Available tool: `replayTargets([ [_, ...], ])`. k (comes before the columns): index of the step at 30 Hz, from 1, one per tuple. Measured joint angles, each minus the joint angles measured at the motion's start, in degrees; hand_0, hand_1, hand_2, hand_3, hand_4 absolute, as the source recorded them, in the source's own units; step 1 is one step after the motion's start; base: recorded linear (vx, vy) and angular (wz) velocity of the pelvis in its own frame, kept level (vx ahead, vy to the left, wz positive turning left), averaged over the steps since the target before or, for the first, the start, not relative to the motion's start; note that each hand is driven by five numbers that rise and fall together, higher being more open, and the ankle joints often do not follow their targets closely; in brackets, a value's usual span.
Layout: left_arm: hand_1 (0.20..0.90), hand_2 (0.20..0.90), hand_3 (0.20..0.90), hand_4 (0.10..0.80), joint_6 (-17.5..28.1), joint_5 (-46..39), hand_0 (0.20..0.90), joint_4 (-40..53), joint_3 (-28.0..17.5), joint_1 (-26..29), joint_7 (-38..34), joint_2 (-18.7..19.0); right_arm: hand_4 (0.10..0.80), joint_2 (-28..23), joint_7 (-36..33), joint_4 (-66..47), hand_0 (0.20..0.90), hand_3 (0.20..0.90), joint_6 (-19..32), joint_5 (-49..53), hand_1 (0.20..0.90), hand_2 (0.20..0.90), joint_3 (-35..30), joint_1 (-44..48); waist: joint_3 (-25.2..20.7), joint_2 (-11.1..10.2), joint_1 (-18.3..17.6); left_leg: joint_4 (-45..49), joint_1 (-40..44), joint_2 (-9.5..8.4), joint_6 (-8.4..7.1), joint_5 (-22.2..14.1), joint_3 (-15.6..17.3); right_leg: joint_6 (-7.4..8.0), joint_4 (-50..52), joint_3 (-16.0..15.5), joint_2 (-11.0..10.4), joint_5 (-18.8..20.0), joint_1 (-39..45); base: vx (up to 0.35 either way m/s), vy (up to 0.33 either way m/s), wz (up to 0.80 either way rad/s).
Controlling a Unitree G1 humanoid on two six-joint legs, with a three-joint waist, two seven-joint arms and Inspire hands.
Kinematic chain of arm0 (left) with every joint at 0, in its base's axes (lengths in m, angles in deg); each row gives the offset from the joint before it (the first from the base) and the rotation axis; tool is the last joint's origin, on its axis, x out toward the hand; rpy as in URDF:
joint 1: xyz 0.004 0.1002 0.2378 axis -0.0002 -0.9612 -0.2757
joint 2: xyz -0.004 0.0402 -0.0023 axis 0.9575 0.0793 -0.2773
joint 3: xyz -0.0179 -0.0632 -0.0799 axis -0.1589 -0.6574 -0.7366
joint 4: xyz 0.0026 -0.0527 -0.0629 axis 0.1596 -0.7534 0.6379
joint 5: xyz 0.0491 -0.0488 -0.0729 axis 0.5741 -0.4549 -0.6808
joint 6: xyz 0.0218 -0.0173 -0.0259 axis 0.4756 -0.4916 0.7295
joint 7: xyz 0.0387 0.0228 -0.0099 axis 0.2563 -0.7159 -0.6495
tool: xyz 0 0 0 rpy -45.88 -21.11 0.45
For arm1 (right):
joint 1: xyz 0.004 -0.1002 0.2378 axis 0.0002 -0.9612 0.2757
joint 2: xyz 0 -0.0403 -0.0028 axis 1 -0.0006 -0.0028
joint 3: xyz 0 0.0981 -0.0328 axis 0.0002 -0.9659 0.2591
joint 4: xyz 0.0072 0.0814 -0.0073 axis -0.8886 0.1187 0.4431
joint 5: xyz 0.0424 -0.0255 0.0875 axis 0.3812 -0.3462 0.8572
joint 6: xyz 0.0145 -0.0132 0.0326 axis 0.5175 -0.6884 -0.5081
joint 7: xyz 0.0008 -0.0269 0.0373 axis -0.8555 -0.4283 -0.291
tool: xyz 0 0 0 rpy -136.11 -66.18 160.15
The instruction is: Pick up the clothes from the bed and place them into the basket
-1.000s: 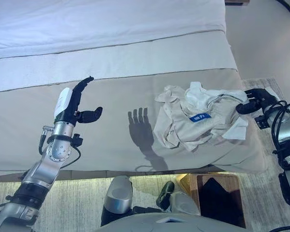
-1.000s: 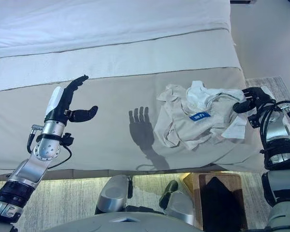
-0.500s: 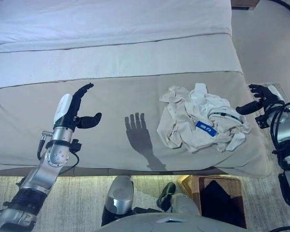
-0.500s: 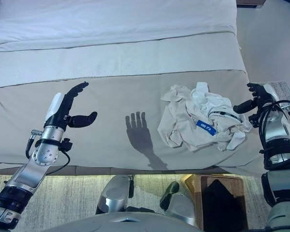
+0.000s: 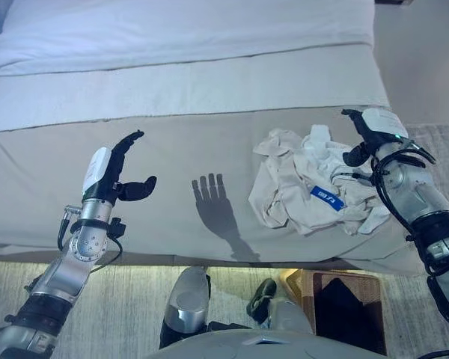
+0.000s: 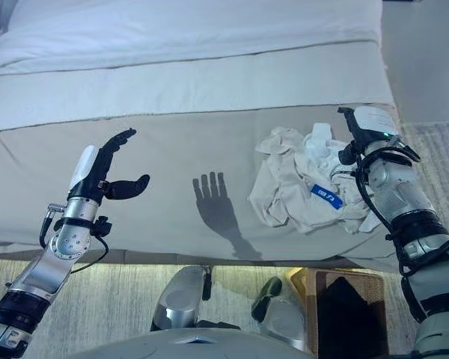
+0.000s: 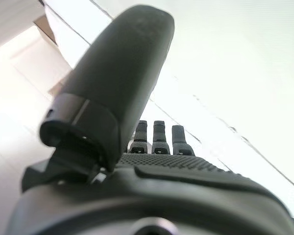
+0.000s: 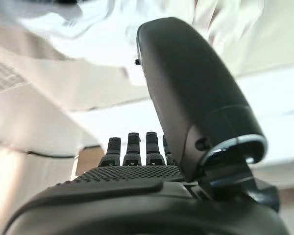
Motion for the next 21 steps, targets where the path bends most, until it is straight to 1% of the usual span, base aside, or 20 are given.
replayTargets([
  [2,0.9,0.9,0.9,0.8,0.05,-0.01,0.9,0.0,0.07,0.02,-0.12,0.01,0.8,0.49,0.44,0.69,0.9,0.9,0.12,-0.99,0.9,0.9,1.02,0.39,0.2,0.53,1.01,-0.07,-0.79,-0.11,-0.54,0.37,-0.43,0.02,0.59,-0.59,-0.28,-0.03,-0.78,-0.107,-0.003,0.14],
  [6,0.9,0.9,0.9,0.8,0.36,-0.01,0.9,-0.02,0.13,0.11,-0.56,0.02,0.8,0.83,1.06,2.12,0.9,0.9,0.15,-3.38,0.9,0.9,5.14,4.02,1.17,2.15,1.96,-0.03,-2.92,-0.37,-0.91,0.77,-1.41,0.37,2.42,-1.21,-0.89,-0.29,-3.16,-0.062,-0.006,0.11],
  [8,0.9,0.9,0.9,0.8,0.73,0.0,0.9,-0.02,0.39,0.37,-0.82,0.02,0.8,0.92,2.54,2.56,0.9,0.9,0.33,-6.24,0.9,0.9,8.36,6.15,1.64,2.74,2.57,-0.03,-4.76,-0.8,-0.61,1.63,-1.91,0.66,4.1,-1.46,-1.63,-0.52,-5.34,-0.024,-0.028,0.12],
  [10,0.9,0.9,0.9,0.8,1.15,0.0,0.9,0.01,0.74,1.1,-1.05,0.05,0.8,1.02,3.52,3.21,0.9,0.9,0.38,-7.86,0.9,0.9,9.58,7.2,3.02,3.22,3.02,0.05,-4.95,-1.1,-0.62,1.7,-2.15,1.37,5.19,-1.38,-2.1,-1.14,-5.77,-0.042,-0.046,0.11],
  [11,0.9,0.9,0.9,0.8,1.28,-0.02,0.9,0.07,1.51,2.23,-1.86,0.38,0.8,1.15,4.11,5.09,0.9,0.9,0.32,-9.24,0.9,0.9,11.56,9.1,4.09,3.19,3.62,1.06,-6.49,-1.35,-0.62,1.69,-2.26,1.44,7.75,-1.47,-3.23,-2.09,-7.74,-0.002,-0.063,0.14],
  [13,0.9,0.9,0.9,0.8,1.38,-0.04,0.9,0.09,1.96,3.56,-2.1,0.47,0.8,1.55,4.8,7.36,0.9,0.9,0.33,-10.55,0.9,0.9,12.15,11.43,5.52,3.42,4.08,2.02,-8.54,-1.69,-0.49,1.81,-2.78,1.16,9.94,-1.42,-3.84,-2.56,-9.93,-0.076,-0.033,0.12],
  [14,0.9,0.9,0.9,0.8,1.37,-0.05,0.9,0.08,2.41,4.37,-2.33,0.9,0.8,1.78,4.83,9.17,0.9,0.9,0.37,-11.29,0.9,0.9,13.37,13.57,7.03,3.4,4.36,2.77,-9.57,-1.7,-0.46,1.83,-2.75,0.95,11.02,-1.2,-4.1,-2.71,-11.11,-0.061,-0.022,0.05],
  [15,0.9,0.9,0.9,0.8,1.33,-0.06,0.9,0.06,2.94,4.92,-2.35,1.33,0.8,2.11,4.81,10.49,0.9,0.9,0.37,-11.8,0.9,0.9,13.96,14.85,7.62,3.39,4.52,3.43,-10.93,-1.82,-0.44,1.84,-3.07,0.75,12.09,-1.23,-4.49,-2.94,-12.56,-0.042,-0.017,0.09],
  [18,0.9,0.9,0.9,0.8,1.27,-0.05,0.9,0.0,5.05,5.4,-2.41,1.5,0.8,3.4,4.84,13.77,0.9,0.9,1.23,-12.27,0.9,0.9,14.57,15.52,7.78,3.42,5.07,4.16,-13.66,-2.42,0.09,2.21,-3.48,0.69,13.8,-1.43,-5.22,-3.09,-15.23,-0.042,-0.002,0.12],
  [21,0.9,0.9,0.9,0.8,1.28,-0.03,0.9,0.01,5.65,5.38,-2.86,1.79,0.8,4.49,5.46,15.14,0.9,0.9,2.34,-12.3,0.9,0.9,15.8,16.22,7.79,3.45,5.1,4.27,-15.32,-3.16,0.59,2.55,-4.07,0.78,14.79,-1.51,-6.01,-3.15,-16.96,-0.016,0.032,0.1],
])
